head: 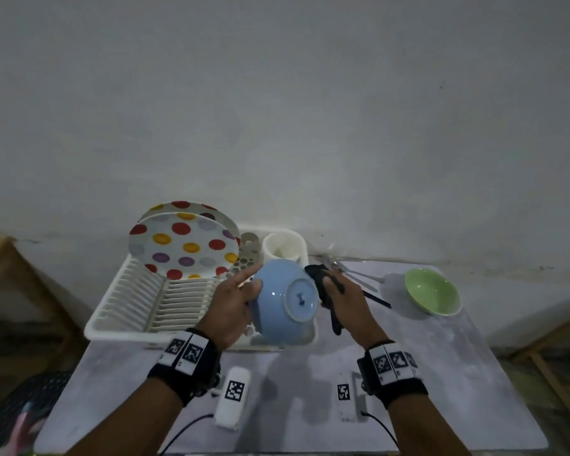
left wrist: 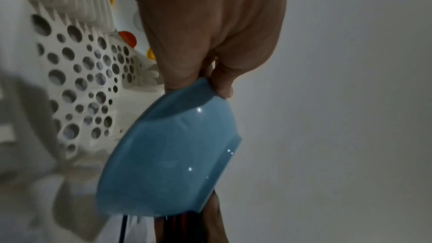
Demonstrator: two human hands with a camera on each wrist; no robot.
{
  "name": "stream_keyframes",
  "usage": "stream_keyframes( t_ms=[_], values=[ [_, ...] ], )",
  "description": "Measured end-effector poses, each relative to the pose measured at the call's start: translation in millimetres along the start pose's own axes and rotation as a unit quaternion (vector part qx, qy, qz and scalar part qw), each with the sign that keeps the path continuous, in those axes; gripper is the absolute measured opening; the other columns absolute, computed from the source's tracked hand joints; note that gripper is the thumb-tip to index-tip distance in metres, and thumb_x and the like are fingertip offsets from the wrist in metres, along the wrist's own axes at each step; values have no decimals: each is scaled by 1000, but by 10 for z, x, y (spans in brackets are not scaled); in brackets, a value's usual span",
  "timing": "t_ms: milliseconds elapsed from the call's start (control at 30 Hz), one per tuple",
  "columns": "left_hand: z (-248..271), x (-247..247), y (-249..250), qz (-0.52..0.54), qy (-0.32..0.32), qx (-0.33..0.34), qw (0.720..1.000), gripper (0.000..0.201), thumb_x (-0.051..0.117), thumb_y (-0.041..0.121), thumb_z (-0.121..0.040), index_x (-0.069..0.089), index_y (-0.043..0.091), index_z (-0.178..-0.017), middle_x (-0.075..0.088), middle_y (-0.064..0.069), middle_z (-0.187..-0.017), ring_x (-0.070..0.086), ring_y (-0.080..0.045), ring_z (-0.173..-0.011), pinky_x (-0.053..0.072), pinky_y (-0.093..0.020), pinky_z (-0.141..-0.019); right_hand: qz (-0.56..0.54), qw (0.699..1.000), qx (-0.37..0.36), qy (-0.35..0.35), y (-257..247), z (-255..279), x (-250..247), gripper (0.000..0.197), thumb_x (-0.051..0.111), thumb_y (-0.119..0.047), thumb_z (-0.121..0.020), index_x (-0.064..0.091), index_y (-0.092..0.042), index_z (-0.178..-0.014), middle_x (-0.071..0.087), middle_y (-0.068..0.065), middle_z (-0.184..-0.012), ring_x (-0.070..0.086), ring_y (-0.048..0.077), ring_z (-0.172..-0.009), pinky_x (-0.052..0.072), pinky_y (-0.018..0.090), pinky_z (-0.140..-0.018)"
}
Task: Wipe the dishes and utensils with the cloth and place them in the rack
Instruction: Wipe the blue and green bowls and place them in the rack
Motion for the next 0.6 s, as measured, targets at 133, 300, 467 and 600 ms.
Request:
stream_keyframes(
  t_ms=[133, 300, 467, 600],
  values=[
    [-398, -236, 8, -71, 20, -25, 997, 32, 52, 5, -97, 59, 7, -127, 62, -18, -128, 60, -34, -113, 52, -49, -93, -89, 995, 27, 39, 263, 66, -147, 33, 49, -20, -101, 70, -45, -104, 69, -5, -86, 59, 21, -83, 51, 59, -90],
    [-833, -348, -335, -169, -7, -71, 983, 26, 59, 5, -93, 67, 19, -113, 60, -17, -131, 55, -31, -123, 43, -48, -107, -103, 994, 7, 38, 383, 81, -316, 31, 51, -23, -99, 68, -47, -107, 72, -7, -99, 66, 29, -94, 54, 50, -92],
    [-1067, -438, -531, -240, -28, -95, 966, 34, 59, 4, -93, 59, 4, -127, 63, -17, -127, 58, -30, -120, 42, -45, -108, -67, 998, 7, 22, 554, 31, -489, 28, 51, -28, -99, 64, -48, -115, 71, -6, -103, 65, 33, -96, 52, 53, -93],
    [-1214, -575, -466, -350, -53, -84, 931, 37, 70, 31, -84, 63, 21, -119, 65, -9, -122, 60, -24, -114, 50, -43, -98, -66, 997, 15, 23, 654, -23, -549, 33, 51, -21, -100, 65, -46, -116, 71, -5, -97, 61, 18, -86, 52, 57, -89]
  ],
)
Point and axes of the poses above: each hand's wrist, its own z-axis away from the middle knuckle, its own x-axis out of the palm, y = z × x, the point moved 5 cm from there along -z, towards the middle knuckle
